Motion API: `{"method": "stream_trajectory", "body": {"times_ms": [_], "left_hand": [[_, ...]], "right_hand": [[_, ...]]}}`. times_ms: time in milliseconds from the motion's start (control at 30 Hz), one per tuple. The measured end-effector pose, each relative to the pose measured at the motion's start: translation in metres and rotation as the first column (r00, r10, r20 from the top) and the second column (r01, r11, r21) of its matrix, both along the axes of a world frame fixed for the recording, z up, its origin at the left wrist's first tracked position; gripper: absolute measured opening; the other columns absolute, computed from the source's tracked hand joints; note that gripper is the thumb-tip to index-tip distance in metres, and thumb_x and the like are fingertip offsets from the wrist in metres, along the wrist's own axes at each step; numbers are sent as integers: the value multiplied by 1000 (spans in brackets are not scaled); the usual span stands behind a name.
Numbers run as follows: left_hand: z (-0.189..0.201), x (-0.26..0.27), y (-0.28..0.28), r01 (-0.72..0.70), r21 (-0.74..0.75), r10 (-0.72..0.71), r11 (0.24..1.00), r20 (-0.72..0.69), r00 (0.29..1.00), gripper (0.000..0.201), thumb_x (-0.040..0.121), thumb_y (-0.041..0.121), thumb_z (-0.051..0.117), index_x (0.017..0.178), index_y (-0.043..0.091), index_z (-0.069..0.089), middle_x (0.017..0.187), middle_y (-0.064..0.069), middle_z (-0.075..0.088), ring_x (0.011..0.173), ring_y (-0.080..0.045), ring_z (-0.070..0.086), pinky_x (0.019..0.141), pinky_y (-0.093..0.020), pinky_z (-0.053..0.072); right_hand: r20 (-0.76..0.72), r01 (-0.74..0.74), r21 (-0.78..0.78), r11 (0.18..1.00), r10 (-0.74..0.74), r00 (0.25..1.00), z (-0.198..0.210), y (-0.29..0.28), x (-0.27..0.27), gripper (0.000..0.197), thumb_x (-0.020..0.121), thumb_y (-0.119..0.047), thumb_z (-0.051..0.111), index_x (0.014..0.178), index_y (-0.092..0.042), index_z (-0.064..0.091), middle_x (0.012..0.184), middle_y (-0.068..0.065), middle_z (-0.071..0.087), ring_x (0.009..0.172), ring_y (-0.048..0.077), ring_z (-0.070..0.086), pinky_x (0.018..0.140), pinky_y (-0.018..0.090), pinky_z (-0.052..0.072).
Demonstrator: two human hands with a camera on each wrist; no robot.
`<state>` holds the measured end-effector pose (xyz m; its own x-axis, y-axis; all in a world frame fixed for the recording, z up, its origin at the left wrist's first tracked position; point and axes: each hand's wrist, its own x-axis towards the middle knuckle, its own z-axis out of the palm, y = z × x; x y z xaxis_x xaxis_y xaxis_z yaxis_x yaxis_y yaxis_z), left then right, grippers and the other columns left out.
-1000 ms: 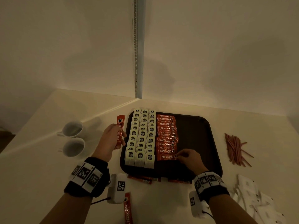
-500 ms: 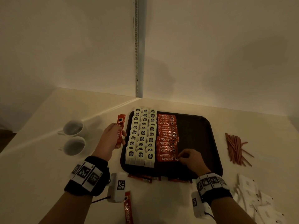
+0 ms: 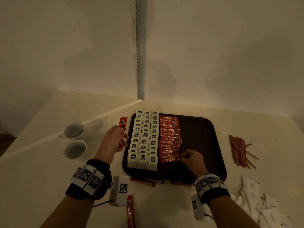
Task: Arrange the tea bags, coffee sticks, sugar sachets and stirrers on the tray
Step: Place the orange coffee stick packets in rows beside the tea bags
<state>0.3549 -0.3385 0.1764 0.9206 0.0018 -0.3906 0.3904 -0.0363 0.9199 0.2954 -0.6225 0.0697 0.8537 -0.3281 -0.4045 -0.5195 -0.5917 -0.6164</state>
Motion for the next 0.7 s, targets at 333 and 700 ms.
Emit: {"method": "stream_trajectory", "body": {"times_ms": [333, 700], "left_hand": [[-2, 0, -1, 15, 14, -15, 1000, -10, 1000, 13, 96, 14, 42, 88, 11, 52, 72, -6, 55, 52, -16, 47, 43, -22, 32], [-5, 0, -4, 19, 45, -18, 999, -28, 999, 8, 94, 16, 50, 86, 14, 52, 67, -2, 49, 53, -15, 43, 48, -24, 32]], "right_hand": [[-135, -32, 31, 999, 36, 990, 3, 2, 7, 6, 85, -14, 65, 87, -15, 60, 90, 1, 61, 77, 9, 62, 64, 18, 50], [24, -428, -161, 890, 437, 899, 24, 7, 15, 40, 78, -32, 72, 114, -23, 56, 122, -6, 48, 111, 10, 46, 100, 29, 40]]}}
